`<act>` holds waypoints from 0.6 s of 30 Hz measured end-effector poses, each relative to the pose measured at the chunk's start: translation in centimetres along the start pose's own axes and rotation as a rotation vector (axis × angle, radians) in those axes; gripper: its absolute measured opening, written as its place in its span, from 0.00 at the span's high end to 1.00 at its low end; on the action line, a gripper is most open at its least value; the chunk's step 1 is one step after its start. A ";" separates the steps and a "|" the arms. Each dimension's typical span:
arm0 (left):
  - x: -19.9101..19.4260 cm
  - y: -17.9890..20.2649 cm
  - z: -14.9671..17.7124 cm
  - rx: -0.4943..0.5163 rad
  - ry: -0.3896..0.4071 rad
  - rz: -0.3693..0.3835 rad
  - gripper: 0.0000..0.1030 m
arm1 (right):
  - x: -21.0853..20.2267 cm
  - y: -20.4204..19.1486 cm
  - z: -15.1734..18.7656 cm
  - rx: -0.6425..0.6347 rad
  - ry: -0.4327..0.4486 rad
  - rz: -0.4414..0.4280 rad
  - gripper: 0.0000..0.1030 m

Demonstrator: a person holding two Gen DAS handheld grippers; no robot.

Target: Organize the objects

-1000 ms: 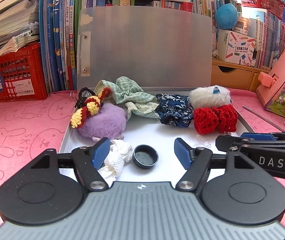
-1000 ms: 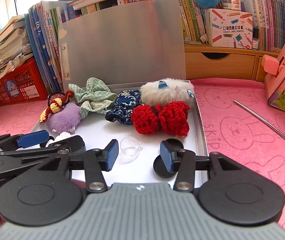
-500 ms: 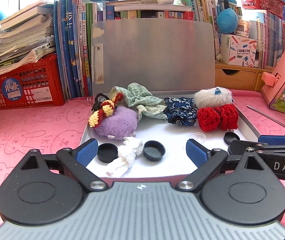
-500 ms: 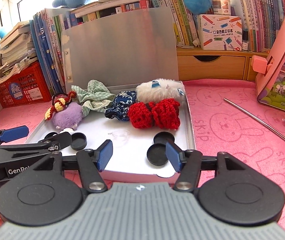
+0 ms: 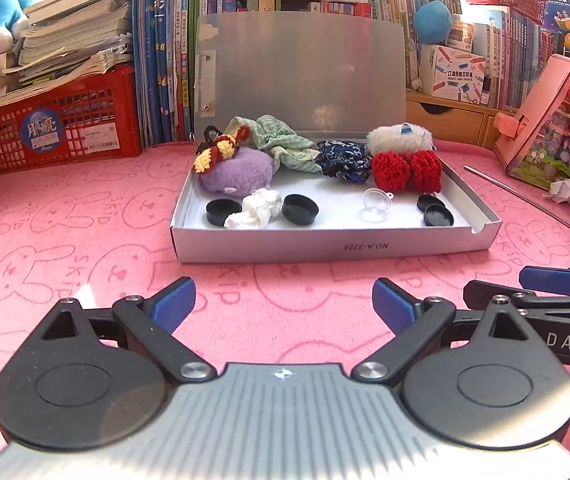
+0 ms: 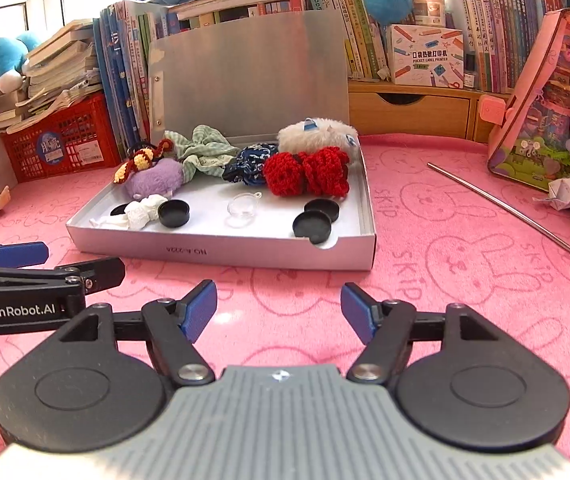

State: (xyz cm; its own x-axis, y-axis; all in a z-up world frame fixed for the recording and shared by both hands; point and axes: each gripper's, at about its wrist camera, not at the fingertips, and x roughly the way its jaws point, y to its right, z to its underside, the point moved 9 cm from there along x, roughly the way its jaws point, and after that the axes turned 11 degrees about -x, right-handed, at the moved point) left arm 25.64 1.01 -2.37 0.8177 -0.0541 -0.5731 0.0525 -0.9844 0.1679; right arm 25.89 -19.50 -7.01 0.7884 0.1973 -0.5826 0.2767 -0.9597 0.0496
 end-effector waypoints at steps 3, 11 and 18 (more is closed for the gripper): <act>-1.1 -0.6 1.9 -0.003 -0.020 -0.015 0.06 | -1.0 -0.4 1.7 0.000 -0.015 0.006 0.22; -2.0 -2.1 5.3 -0.021 -0.072 -0.041 0.05 | -2.5 -1.8 4.2 -0.036 -0.037 0.013 0.18; -2.2 -2.2 5.6 -0.010 -0.050 -0.052 0.01 | -2.5 -2.6 4.5 -0.094 -0.033 0.040 0.12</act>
State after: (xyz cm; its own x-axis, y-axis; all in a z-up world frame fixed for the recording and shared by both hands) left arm 20.52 2.31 -6.02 0.7843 -0.0110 -0.6203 0.1006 -0.9844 0.1446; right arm 20.71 -18.41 -9.33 0.7815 0.1509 -0.6053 0.2968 -0.9434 0.1481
